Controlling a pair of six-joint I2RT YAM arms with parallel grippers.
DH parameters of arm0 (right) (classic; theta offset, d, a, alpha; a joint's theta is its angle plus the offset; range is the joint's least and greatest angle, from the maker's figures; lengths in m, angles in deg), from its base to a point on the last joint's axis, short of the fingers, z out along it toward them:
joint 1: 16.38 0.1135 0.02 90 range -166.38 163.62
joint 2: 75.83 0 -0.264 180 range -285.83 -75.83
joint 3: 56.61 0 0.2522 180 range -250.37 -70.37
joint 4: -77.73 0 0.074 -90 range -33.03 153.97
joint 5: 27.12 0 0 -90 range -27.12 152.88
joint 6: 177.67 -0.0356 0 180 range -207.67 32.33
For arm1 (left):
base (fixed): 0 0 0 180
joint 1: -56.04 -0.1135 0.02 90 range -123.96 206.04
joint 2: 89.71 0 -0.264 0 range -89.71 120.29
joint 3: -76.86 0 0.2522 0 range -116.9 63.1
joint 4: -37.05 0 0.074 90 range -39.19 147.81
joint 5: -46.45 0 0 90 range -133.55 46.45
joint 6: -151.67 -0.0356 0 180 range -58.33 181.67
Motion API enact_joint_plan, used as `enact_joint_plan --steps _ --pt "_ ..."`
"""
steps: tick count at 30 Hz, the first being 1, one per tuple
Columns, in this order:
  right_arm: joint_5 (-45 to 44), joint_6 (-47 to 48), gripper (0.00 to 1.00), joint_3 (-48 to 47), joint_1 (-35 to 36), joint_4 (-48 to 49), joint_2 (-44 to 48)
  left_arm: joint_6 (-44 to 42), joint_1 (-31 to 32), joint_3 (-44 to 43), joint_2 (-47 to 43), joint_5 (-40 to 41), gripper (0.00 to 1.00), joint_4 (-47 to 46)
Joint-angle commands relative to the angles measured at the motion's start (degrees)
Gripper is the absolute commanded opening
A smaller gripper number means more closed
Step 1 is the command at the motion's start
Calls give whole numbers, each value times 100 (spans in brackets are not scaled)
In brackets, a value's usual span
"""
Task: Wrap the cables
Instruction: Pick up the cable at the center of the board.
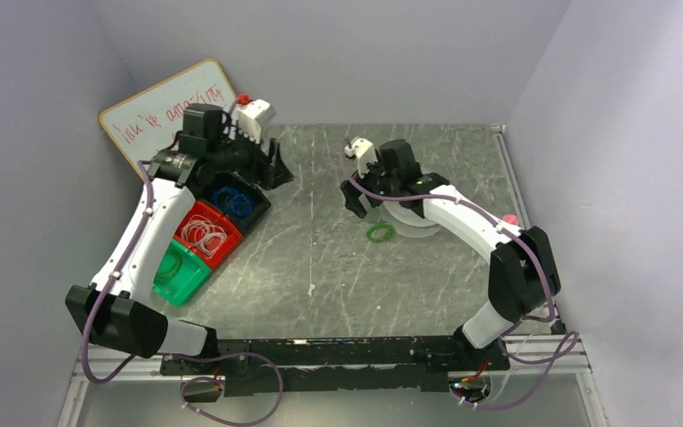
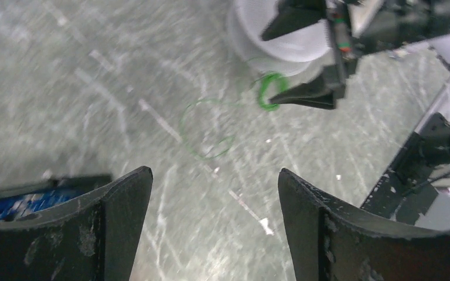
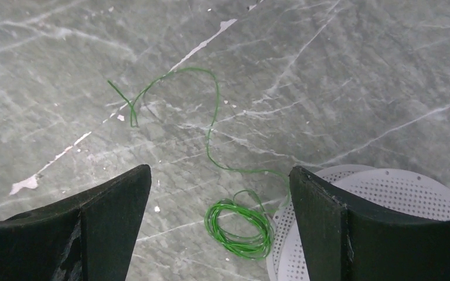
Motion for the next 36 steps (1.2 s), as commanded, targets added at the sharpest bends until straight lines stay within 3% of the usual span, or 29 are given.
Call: enact_joint_plan --steps 1,7,14,18,23,24,31,36 --pt "-1036 516 92 -100 606 446 -102 -202 -820 216 -475 -129 84 126" --pt "-2168 495 87 -638 878 107 -1162 -283 -1947 814 -1023 -682 84 158" --pt "-2324 323 76 -862 936 -114 -1923 -306 -2443 1368 -1475 -961 84 105" --pt "-1934 166 58 -1123 941 -400 -2154 -288 -2479 1464 -1491 -1008 84 64" --pt "-1733 65 5 -1312 937 -549 -2062 -222 -2475 1507 -1456 -994 83 -60" --pt "-1622 53 0 -1405 924 -633 -1990 -218 -2475 1501 -1439 -987 83 -80" --pt "-820 -337 0 -2661 734 -1249 -551 -214 -2486 1183 -1268 -912 83 -72" --pt "-975 -523 0 -3567 564 -1219 633 -124 -2484 778 -1147 -938 84 -130"
